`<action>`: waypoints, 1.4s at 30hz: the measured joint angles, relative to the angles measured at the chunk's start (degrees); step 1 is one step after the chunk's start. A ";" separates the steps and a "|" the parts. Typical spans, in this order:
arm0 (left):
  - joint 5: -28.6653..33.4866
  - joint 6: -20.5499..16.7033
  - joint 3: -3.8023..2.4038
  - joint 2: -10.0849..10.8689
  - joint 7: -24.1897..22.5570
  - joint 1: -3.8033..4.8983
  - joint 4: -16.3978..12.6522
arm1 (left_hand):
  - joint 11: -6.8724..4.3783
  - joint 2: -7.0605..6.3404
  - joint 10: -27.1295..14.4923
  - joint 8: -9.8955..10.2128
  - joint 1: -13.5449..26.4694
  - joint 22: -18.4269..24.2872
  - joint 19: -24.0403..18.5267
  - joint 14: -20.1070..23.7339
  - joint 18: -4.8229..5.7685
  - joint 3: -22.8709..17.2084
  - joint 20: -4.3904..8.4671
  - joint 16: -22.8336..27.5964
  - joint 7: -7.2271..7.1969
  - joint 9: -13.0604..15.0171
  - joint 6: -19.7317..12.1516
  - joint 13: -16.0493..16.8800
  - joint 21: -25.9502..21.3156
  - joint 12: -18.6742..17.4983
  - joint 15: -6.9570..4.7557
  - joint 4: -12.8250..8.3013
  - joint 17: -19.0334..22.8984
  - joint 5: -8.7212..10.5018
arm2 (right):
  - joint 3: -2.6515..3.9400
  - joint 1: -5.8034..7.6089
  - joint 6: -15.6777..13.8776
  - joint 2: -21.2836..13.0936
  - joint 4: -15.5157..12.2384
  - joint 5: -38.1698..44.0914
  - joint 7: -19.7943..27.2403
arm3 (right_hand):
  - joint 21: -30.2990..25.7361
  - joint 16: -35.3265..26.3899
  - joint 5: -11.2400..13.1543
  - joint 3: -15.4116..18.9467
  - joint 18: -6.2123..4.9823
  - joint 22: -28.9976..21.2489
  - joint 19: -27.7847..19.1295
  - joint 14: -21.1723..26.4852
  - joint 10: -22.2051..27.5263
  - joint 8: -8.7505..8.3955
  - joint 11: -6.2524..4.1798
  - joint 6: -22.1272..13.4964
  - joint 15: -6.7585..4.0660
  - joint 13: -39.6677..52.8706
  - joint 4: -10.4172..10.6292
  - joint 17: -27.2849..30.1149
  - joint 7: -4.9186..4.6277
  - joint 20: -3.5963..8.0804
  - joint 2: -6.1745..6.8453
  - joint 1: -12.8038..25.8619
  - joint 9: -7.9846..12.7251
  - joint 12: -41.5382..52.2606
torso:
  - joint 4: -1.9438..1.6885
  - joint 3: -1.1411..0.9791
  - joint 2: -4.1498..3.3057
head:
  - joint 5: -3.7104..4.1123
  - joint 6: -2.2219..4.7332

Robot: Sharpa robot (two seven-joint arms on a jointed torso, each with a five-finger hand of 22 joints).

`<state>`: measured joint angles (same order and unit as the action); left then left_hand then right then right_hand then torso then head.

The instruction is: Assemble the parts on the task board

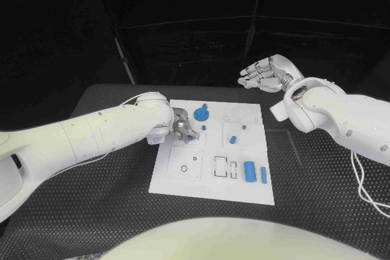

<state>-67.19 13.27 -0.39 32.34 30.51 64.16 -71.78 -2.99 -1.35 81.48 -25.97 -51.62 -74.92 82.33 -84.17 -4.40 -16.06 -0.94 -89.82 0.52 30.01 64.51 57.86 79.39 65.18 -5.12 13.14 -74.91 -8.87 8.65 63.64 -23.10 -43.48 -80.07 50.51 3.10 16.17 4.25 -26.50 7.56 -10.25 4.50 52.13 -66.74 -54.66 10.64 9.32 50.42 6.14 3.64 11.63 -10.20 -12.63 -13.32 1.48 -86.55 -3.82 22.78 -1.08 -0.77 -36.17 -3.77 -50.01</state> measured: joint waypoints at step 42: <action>0.41 0.69 -3.73 1.74 0.04 7.79 5.93 | 4.53 -1.12 -15.57 9.04 -15.32 5.36 -5.02 0.30 -0.91 13.48 -2.74 0.85 4.97 -5.18 -11.97 -22.52 -10.00 -20.68 2.58 2.12 0.00 -0.22 | -0.05 -0.01 0.20 0.29 1.06 -0.20 0.00 | -0.21 0.01 0.00 0.00 0.00 -0.10 0.00 0.00 0.00 0.00 0.00 0.00 0.00 0.00 0.00 0.13 0.00 0.00 0.00 0.00 0.00 0.00 | 0.02 -0.01 -0.02 | 0.03 0.00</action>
<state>-66.78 13.97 -4.12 34.08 30.55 71.94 -65.86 1.53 -2.47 65.90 -16.93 -66.94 -69.55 77.31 -83.86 -5.31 -2.58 -3.68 -88.98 5.49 24.83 52.55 35.35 69.39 44.50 -2.54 15.26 -74.91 -9.09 8.60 63.62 -22.90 -43.19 -79.02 50.31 3.11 15.95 4.26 -26.50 7.57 -10.25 4.41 52.13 -66.74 -54.66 10.64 9.32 50.42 6.14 3.64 11.63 -10.07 -12.63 -13.32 1.48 -86.55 -3.82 22.78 -1.07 -0.78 -36.19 -3.74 -50.01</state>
